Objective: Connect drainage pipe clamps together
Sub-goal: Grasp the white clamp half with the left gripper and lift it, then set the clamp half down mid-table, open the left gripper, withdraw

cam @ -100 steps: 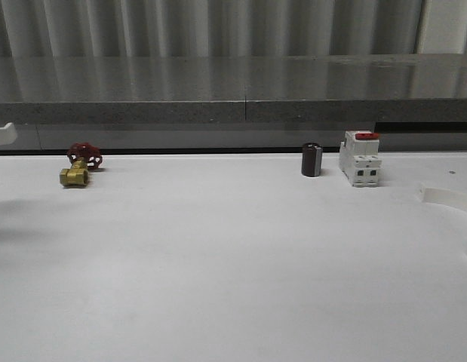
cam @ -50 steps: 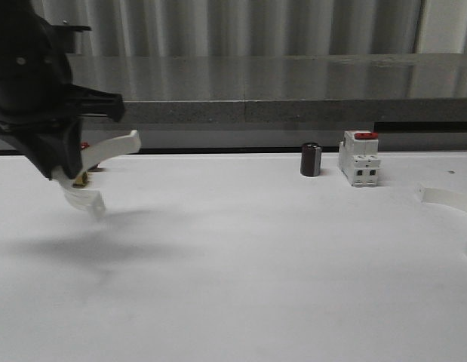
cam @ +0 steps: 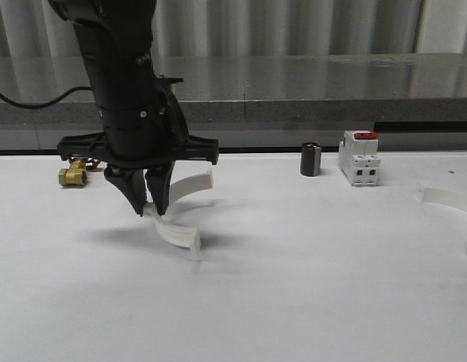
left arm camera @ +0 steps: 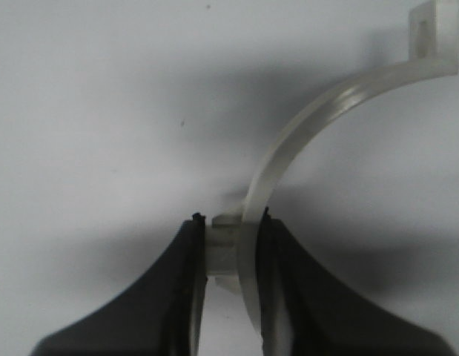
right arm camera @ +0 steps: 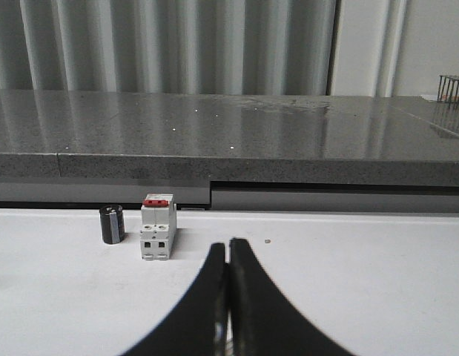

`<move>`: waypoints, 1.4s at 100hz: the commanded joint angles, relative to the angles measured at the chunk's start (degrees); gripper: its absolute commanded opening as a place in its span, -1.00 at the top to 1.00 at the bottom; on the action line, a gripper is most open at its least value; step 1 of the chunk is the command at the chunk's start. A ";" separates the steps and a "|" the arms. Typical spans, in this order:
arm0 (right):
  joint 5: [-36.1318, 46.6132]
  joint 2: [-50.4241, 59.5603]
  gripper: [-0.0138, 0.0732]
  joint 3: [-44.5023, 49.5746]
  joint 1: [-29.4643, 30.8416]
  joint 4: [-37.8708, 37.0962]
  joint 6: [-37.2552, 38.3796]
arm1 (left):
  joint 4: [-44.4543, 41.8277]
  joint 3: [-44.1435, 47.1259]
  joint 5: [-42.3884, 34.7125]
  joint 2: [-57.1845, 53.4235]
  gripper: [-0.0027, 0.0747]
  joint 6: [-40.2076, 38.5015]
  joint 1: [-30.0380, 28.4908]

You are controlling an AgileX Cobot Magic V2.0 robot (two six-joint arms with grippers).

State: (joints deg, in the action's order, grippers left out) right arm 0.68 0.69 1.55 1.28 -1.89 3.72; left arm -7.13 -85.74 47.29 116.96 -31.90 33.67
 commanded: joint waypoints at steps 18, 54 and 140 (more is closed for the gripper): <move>4.77 1.06 0.84 -0.86 0.11 -0.02 -0.12 | -0.65 -2.03 -0.83 -1.59 0.68 -0.94 0.44; 4.77 1.06 0.84 -0.86 0.11 -0.02 -0.12 | -0.65 -2.29 -1.54 -1.73 -0.17 -0.94 0.44; 4.77 1.06 0.84 -0.86 0.11 -0.02 -0.12 | 10.45 17.62 -15.83 -35.24 0.98 25.74 -15.25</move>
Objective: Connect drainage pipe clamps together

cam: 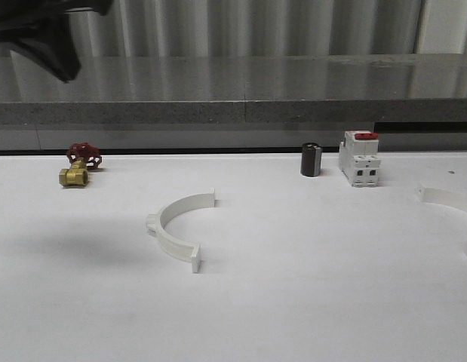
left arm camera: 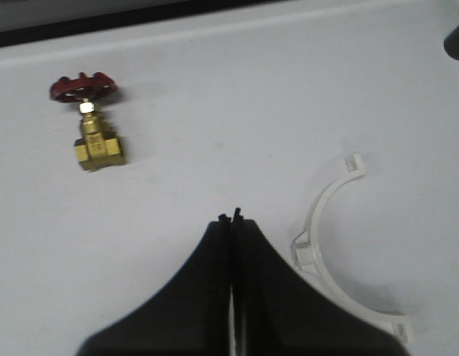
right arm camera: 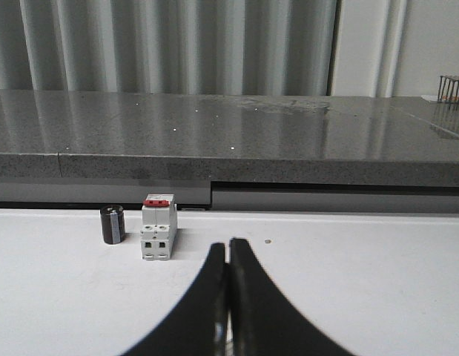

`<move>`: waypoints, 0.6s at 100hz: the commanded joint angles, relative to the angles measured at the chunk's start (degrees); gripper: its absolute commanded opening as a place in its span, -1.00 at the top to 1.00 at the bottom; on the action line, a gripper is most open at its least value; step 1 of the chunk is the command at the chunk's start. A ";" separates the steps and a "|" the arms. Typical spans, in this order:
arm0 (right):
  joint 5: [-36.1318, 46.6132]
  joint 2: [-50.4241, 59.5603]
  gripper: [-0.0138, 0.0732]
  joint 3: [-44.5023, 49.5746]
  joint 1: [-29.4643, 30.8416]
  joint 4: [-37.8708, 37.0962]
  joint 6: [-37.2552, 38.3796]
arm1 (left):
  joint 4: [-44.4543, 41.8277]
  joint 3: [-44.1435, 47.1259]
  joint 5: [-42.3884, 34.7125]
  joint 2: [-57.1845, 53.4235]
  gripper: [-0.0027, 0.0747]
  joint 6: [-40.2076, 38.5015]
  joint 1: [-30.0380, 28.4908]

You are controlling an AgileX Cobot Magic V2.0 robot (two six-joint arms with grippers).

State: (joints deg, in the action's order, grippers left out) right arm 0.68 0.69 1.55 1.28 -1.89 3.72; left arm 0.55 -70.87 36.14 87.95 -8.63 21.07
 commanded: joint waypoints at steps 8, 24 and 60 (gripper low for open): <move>4.77 1.06 0.84 -0.86 0.11 -0.02 -0.12 | 2.77 7.56 -5.75 -11.22 0.98 2.47 -4.78; 4.77 1.06 0.84 -0.86 0.11 -0.02 -0.12 | 2.77 16.38 -9.57 -21.13 0.98 2.47 -6.77; 4.77 1.06 0.84 -0.86 0.11 -0.02 -0.12 | 3.40 33.26 -10.60 -44.20 0.98 -1.06 -7.13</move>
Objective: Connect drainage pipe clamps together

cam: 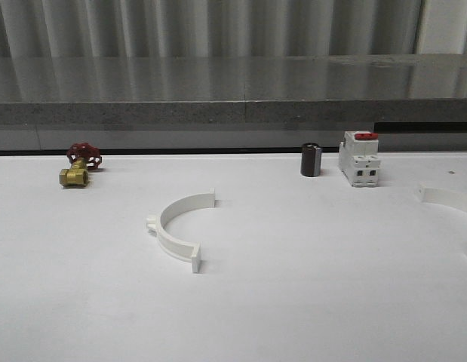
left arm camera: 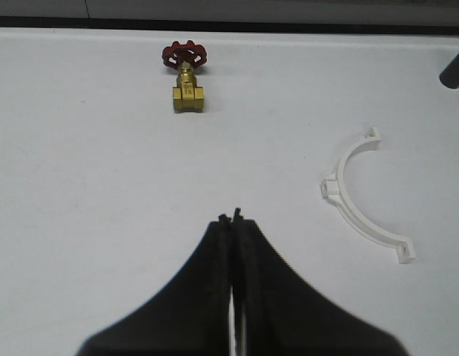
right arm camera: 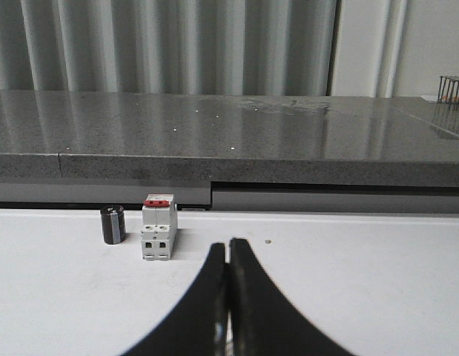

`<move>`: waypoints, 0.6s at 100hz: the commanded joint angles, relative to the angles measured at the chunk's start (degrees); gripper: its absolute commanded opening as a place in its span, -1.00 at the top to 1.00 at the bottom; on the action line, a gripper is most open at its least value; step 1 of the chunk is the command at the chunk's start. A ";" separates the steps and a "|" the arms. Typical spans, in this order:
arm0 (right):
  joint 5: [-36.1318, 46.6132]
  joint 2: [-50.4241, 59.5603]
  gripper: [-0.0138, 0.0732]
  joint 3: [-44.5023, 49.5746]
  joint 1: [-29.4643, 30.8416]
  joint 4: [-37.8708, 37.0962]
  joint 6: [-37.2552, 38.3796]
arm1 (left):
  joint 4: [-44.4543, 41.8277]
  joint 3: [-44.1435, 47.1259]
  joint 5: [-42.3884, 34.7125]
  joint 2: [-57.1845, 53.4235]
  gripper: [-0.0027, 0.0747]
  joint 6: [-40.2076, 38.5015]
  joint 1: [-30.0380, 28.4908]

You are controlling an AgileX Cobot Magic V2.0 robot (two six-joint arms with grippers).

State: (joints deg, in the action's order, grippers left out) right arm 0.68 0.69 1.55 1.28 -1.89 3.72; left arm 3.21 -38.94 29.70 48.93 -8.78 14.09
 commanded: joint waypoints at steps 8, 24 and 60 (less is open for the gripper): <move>4.77 1.06 0.84 -0.86 0.11 -0.02 -0.12 | 0.74 3.81 -4.15 -9.89 0.98 -0.91 -0.14; 4.86 1.06 0.84 -0.86 0.11 -0.02 -0.12 | 0.97 7.73 -3.97 -19.10 0.98 -1.04 -0.14; 0.79 0.63 0.84 -3.45 -0.02 -0.02 -0.12 | -1.18 9.80 -0.57 -32.22 0.98 -1.04 -0.14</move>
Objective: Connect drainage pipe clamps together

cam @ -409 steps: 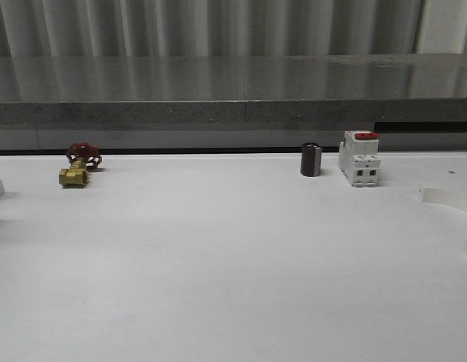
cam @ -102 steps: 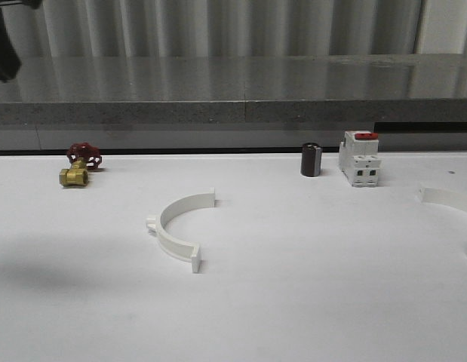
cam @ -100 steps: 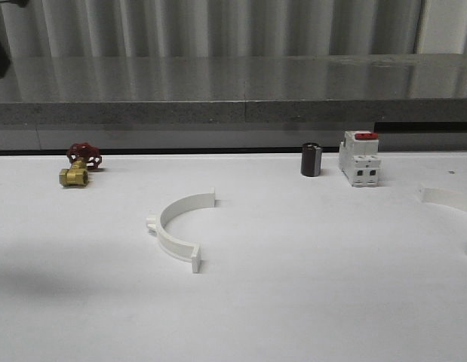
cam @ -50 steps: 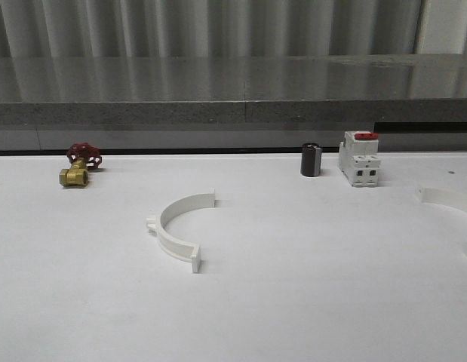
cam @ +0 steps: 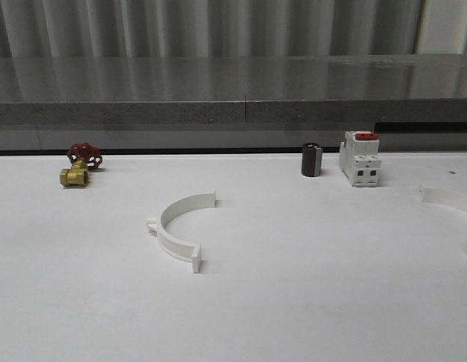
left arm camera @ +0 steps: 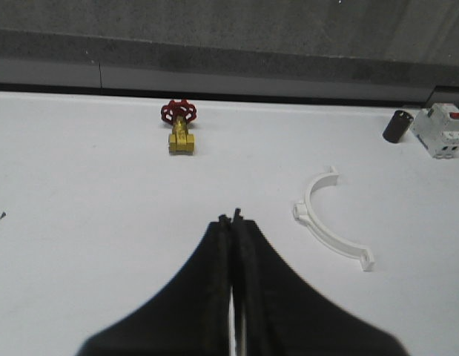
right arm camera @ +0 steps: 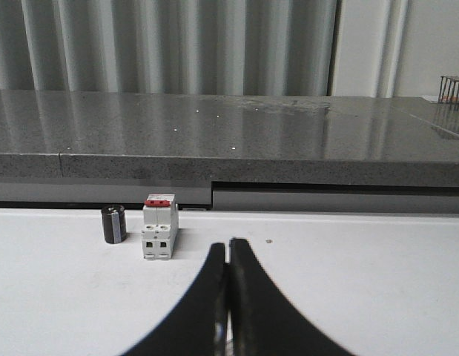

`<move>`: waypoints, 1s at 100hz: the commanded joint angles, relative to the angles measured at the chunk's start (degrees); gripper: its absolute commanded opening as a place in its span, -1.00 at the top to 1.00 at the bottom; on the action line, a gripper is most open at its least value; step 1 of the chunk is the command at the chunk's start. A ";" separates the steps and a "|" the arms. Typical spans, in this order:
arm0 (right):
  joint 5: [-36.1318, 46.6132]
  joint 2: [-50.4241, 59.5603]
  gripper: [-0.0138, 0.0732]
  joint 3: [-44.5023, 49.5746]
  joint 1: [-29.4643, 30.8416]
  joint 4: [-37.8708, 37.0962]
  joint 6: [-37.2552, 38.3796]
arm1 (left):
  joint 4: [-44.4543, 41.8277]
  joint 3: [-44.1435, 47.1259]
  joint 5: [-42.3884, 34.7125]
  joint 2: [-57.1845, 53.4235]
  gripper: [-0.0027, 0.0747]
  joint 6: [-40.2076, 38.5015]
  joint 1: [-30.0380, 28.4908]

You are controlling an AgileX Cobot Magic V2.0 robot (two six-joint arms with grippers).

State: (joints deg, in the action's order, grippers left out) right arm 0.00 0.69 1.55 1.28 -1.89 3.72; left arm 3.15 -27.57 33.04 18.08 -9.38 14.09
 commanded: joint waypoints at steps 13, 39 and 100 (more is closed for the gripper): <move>-11.29 -3.31 0.84 -10.89 -0.09 -0.02 -0.12 | -1.29 -1.57 -4.07 -1.94 0.98 -0.44 -0.14; -30.13 -23.23 0.84 -26.61 -0.09 -0.02 -0.12 | -1.29 -1.57 -4.30 -1.94 0.98 -0.44 -0.14; -40.79 -70.51 -0.68 -53.76 -0.09 1.89 0.08 | -0.43 -1.57 -4.41 -1.94 0.98 -0.44 -0.14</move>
State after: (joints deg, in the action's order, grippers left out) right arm -42.30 -66.17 -48.23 1.28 0.00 3.72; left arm 2.15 -27.57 33.04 15.60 -9.38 14.09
